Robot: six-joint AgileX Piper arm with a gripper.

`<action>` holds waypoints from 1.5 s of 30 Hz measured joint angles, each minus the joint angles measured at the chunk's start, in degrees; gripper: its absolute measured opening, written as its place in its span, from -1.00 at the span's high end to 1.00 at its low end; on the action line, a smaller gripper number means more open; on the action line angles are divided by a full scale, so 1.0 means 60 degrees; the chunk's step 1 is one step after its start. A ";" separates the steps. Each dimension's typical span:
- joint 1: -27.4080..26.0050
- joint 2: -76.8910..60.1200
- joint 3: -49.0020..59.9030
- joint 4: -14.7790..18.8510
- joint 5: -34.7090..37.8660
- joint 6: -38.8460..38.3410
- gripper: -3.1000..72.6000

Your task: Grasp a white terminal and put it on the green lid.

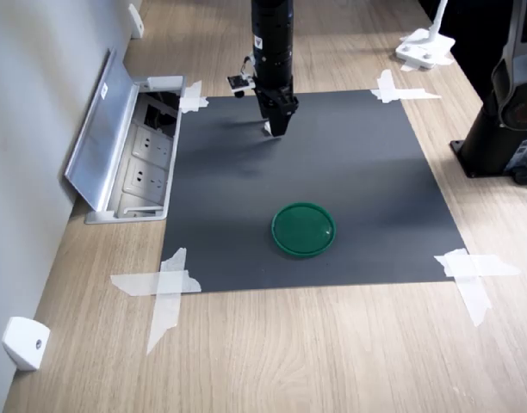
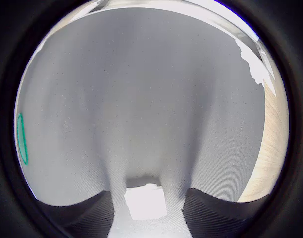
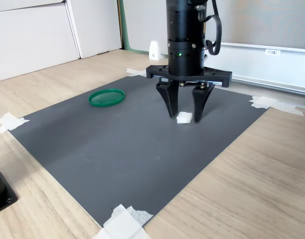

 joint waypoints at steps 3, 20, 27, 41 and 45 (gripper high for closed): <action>0.0000 0.0000 0.0000 0.0000 0.0000 0.0011 -0.75; 0.0000 0.0208 0.0000 -0.0027 -0.0043 0.0104 -0.77; 0.0000 0.0221 0.0000 -0.0112 -0.0074 0.0104 -0.45; 0.0045 -0.0085 0.0007 -0.0033 0.0020 0.0071 0.20; 0.0709 -0.0647 0.0007 -0.0085 0.0316 -0.0087 0.20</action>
